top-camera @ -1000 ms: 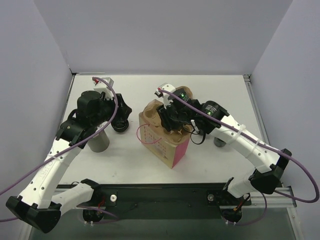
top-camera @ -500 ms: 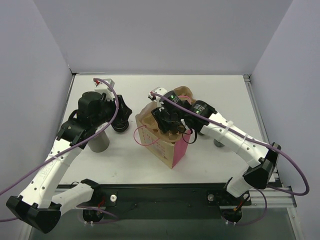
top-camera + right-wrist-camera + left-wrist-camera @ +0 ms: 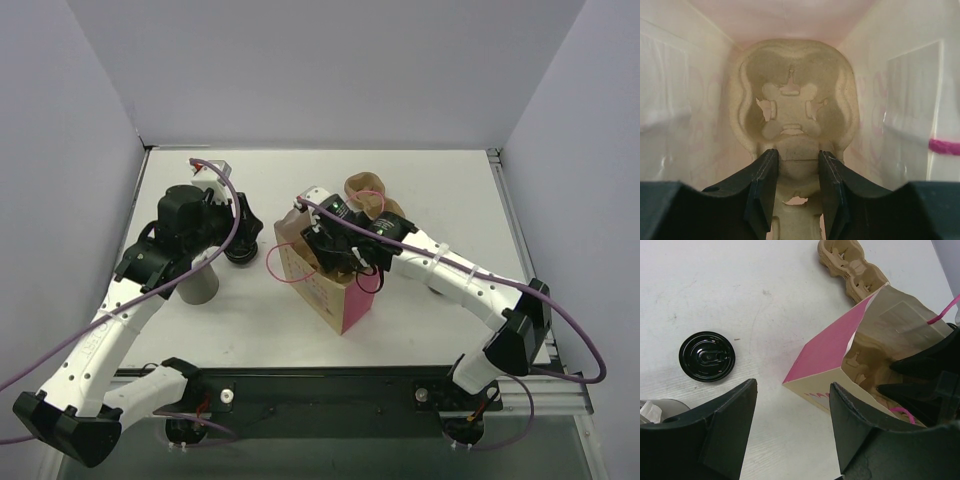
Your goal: Pack the takeout coffee
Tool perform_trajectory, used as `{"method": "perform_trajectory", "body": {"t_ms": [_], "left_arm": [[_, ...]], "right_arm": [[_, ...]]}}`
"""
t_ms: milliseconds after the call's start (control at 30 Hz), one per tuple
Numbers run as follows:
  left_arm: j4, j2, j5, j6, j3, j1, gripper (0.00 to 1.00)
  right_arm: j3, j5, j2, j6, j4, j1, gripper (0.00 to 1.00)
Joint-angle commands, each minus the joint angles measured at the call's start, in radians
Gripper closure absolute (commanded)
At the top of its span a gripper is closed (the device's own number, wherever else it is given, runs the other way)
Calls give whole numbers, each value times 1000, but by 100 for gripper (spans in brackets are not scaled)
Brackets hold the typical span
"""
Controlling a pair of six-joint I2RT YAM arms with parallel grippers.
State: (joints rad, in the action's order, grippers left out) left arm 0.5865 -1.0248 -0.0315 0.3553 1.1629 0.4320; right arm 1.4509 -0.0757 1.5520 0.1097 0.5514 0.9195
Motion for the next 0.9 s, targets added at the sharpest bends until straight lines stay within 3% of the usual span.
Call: {"method": "perform_trajectory", "body": {"t_ms": [0, 233, 433, 467, 667, 867], "left_arm": [[-20, 19, 16, -27, 18, -4, 31], [-19, 31, 24, -35, 20, -6, 30], [-25, 23, 24, -33, 23, -6, 30], [-27, 19, 24, -33, 21, -6, 30], [-48, -9, 24, -56, 46, -6, 30], [-125, -38, -47, -76, 63, -6, 30]], "right_arm": [[54, -53, 0, -22, -38, 12, 68], [-70, -70, 10, -2, -123, 12, 68], [-109, -84, 25, 10, -165, 12, 54], [-107, -81, 25, 11, -166, 12, 47], [-16, -13, -29, -2, -104, 12, 27], [55, 11, -105, 45, -24, 12, 25]]}}
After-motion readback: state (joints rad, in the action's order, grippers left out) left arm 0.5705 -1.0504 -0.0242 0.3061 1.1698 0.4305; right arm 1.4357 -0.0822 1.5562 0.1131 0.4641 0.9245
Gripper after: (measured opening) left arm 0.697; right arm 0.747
